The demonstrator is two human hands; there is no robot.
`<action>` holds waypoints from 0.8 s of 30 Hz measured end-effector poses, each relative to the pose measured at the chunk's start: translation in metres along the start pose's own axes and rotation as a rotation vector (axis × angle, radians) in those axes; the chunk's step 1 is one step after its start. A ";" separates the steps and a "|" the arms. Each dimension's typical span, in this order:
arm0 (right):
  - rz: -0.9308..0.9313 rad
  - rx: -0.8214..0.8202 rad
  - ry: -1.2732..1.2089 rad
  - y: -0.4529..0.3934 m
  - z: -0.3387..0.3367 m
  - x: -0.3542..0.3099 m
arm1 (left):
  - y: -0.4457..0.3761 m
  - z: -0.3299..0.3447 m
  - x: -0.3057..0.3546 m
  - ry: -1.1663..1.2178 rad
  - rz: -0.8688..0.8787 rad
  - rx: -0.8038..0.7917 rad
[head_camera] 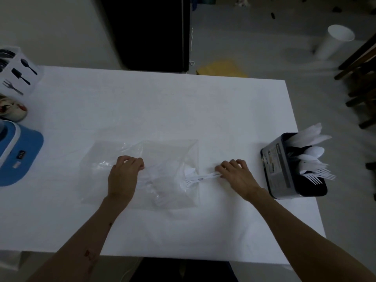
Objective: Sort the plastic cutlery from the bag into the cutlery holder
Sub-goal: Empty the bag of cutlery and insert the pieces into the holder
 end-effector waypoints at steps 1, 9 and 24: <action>0.008 0.008 -0.020 0.000 -0.001 0.004 | 0.001 0.000 -0.003 0.018 -0.002 -0.001; -0.125 -0.082 -0.226 -0.012 0.012 -0.057 | 0.008 0.016 -0.005 0.132 -0.086 -0.102; -0.539 0.047 0.114 -0.044 0.027 -0.137 | 0.007 0.019 -0.010 0.148 -0.154 -0.148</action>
Point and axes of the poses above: each hand's wrist, its own y-axis away from the middle knuckle, its own z-axis out of the palm, x = y × z, the point moved 10 cm from there along -y, towards the middle knuckle, and after that the axes turned 14 degrees about -y, right-handed, at the moved point
